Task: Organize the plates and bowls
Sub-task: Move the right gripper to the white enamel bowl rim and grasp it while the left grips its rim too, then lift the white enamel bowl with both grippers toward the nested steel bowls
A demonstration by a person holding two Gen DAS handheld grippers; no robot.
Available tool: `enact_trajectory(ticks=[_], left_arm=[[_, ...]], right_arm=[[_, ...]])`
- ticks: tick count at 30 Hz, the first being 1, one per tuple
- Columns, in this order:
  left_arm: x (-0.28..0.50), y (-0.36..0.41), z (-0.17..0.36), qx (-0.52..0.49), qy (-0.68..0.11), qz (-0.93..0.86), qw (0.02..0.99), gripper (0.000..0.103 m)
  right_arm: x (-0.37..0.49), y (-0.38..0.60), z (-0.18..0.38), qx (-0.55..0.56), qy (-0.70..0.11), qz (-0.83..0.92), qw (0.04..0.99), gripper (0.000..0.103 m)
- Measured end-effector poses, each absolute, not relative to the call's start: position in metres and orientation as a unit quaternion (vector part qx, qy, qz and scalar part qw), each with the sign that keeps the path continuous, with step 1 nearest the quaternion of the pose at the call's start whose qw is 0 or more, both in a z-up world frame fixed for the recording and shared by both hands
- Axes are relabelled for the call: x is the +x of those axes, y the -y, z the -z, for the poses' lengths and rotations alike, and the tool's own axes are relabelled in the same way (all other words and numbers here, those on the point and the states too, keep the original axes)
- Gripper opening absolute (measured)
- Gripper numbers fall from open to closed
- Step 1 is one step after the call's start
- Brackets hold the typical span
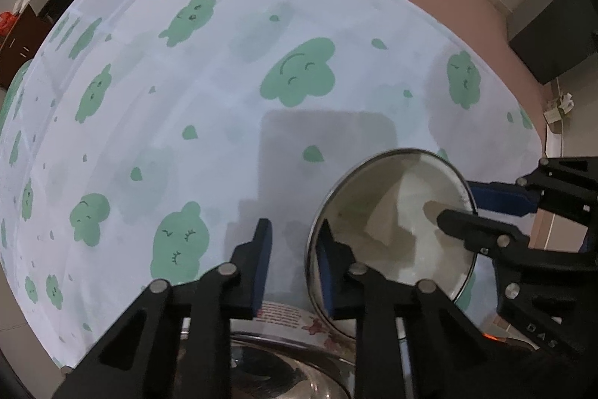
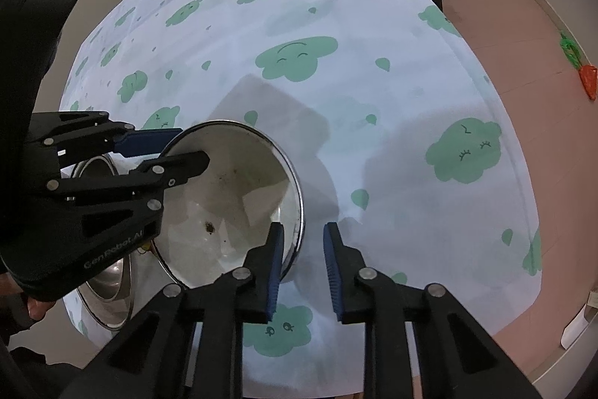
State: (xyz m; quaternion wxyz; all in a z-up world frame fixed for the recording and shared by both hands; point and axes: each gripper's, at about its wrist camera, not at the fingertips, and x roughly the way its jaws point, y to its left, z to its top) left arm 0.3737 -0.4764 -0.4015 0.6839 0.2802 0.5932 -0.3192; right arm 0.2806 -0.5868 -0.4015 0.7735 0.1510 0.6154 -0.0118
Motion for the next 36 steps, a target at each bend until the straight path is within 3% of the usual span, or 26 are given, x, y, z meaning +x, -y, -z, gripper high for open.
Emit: enact_trajectory(ticks=[3,12,28,32,36], left_arm=[[0.373,0.476,0.403,0.279,-0.594,0.324,0.681,0.015],[0.365,0.479,0.407,0.275,-0.598,0.328,0.677,0.014],[0.364,0.477,0.408,0.257,-0.599,0.346,0.675,0.004],[0.365,0.47,0.41,0.248,-0.606,0.349,0.671,0.004],[0.368,0.465,0.414,0.259,-0.602,0.349,0.67,0.012]], right_arm=[[0.281,0.586,0.402,0.149,-0.616,0.01,0.773,0.019],[0.279,0.585,0.405,0.154,-0.618,0.001,0.771,0.011],[0.281,0.585,0.398,0.146,-0.609,0.003,0.78,0.008],[0.281,0.589,0.4,0.158,-0.608,0.006,0.778,0.007],[0.281,0.592,0.399,0.158,-0.607,0.011,0.779,0.006]])
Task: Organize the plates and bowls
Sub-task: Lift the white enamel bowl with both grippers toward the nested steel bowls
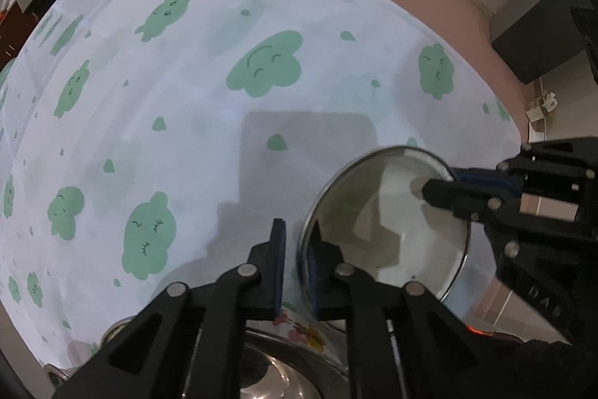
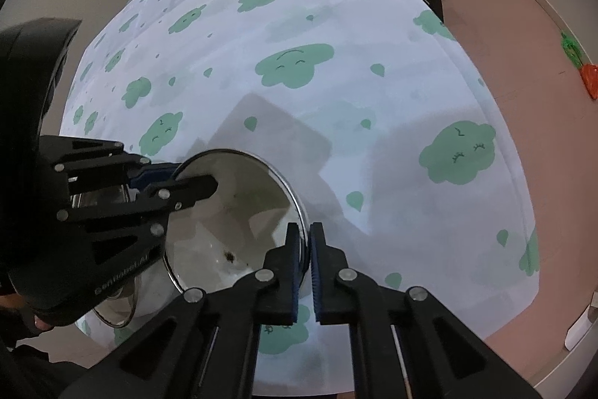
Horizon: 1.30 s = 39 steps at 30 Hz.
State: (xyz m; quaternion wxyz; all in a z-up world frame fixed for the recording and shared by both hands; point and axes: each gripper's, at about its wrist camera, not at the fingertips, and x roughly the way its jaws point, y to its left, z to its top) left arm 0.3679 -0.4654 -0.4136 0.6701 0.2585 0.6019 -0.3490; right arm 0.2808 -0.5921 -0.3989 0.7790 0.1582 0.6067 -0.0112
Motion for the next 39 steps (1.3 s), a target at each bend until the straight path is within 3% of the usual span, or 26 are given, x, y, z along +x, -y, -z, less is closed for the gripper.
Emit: enact_trajectory(ticks=[5,7,9,11,15,19,21,24,39], left_arm=[[0.367,0.467,0.415,0.26,-0.605,0.351,0.665,0.016],[0.367,0.471,0.413,0.258,-0.606,0.35,0.666,0.021],[0.371,0.469,0.415,0.259,-0.605,0.345,0.669,0.036],[0.372,0.469,0.415,0.26,-0.604,0.34,0.672,0.042],[0.37,0.471,0.418,0.27,-0.604,0.344,0.666,0.042],[0.365,0.472,0.422,0.266,-0.609,0.354,0.658,0.033],[0.363,0.475,0.422,0.26,-0.613,0.363,0.651,0.016],[0.357,0.479,0.422,0.271,-0.606,0.368,0.651,0.008],[0.351,0.487,0.412,0.26,-0.609,0.365,0.655,0.005]], right_arm=[[0.28,0.596,0.399,0.158,-0.608,0.017,0.778,0.006],[0.28,0.597,0.398,0.156,-0.606,0.024,0.779,0.006],[0.279,0.6,0.397,0.155,-0.606,0.028,0.78,0.006],[0.278,0.604,0.398,0.157,-0.606,0.034,0.779,0.006],[0.276,0.608,0.398,0.16,-0.605,0.038,0.779,0.006],[0.275,0.611,0.4,0.167,-0.603,0.041,0.779,0.006],[0.274,0.612,0.4,0.171,-0.602,0.04,0.779,0.006],[0.273,0.612,0.401,0.171,-0.601,0.04,0.779,0.006],[0.27,0.617,0.403,0.193,-0.601,0.036,0.775,0.007]])
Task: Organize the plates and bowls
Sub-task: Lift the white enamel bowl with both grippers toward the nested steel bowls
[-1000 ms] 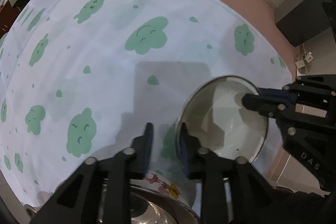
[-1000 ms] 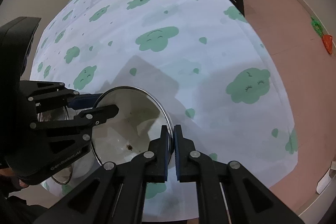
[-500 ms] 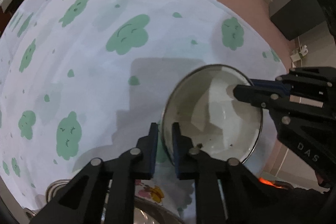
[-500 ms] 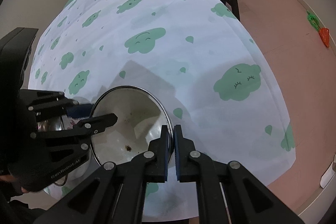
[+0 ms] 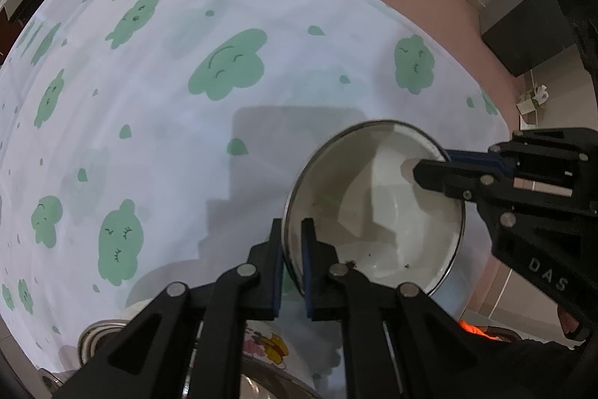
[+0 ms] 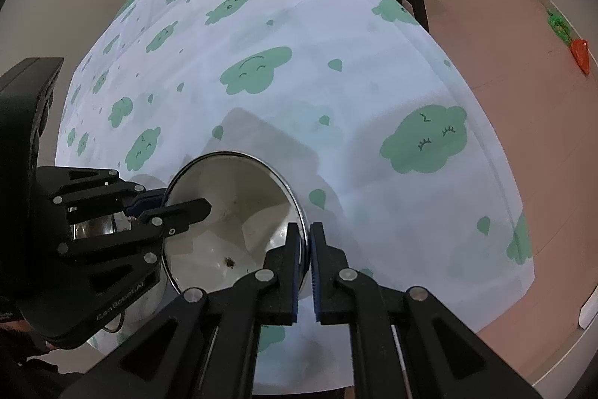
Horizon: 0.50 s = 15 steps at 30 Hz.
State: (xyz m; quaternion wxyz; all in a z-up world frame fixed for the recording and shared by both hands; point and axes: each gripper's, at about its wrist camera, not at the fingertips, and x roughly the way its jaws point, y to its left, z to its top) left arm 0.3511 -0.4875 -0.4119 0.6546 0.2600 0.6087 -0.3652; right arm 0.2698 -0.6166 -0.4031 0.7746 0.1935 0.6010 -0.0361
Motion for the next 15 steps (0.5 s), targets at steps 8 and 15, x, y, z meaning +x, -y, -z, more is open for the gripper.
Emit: enact_trajectory(ticks=[8,15], left_arm=[[0.35,0.4917,0.4093,0.256,-0.61,0.362,0.657,0.005],[0.3499,0.4903,0.412,0.247,-0.616,0.362,0.654,0.005]], right_arm=[[0.2659,0.6092,0.4032,0.179,-0.609,0.031,0.772,0.008],[0.2621,0.6092,0.4048,0.188,-0.611,0.03,0.768,0.008]])
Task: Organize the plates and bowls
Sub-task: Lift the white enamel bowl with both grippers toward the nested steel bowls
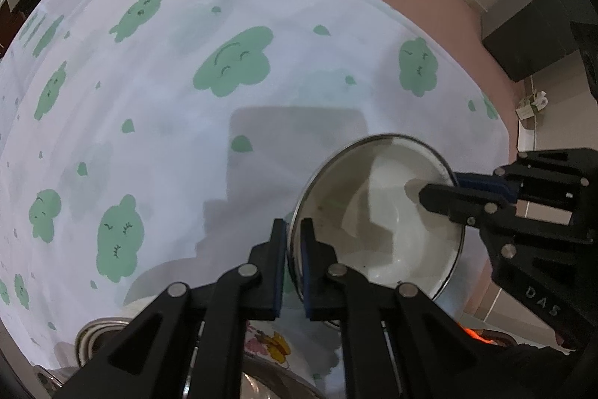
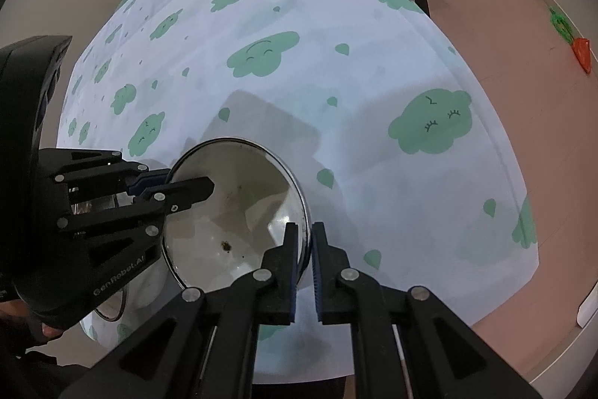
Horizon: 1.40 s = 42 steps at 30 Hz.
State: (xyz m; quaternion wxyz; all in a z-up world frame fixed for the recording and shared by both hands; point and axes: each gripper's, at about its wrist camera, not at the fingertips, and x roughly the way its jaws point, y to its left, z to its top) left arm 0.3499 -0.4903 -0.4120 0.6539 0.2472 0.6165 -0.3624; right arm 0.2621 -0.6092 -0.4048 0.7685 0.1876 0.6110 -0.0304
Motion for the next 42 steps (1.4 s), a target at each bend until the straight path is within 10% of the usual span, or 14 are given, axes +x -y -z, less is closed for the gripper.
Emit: enact_trajectory(ticks=[42], left_arm=[[0.367,0.374,0.306,0.181,-0.582,0.296,0.736,0.002]], right_arm=[[0.294,0.506,0.302,0.094,-0.573,-0.055,0.812,0.007]])
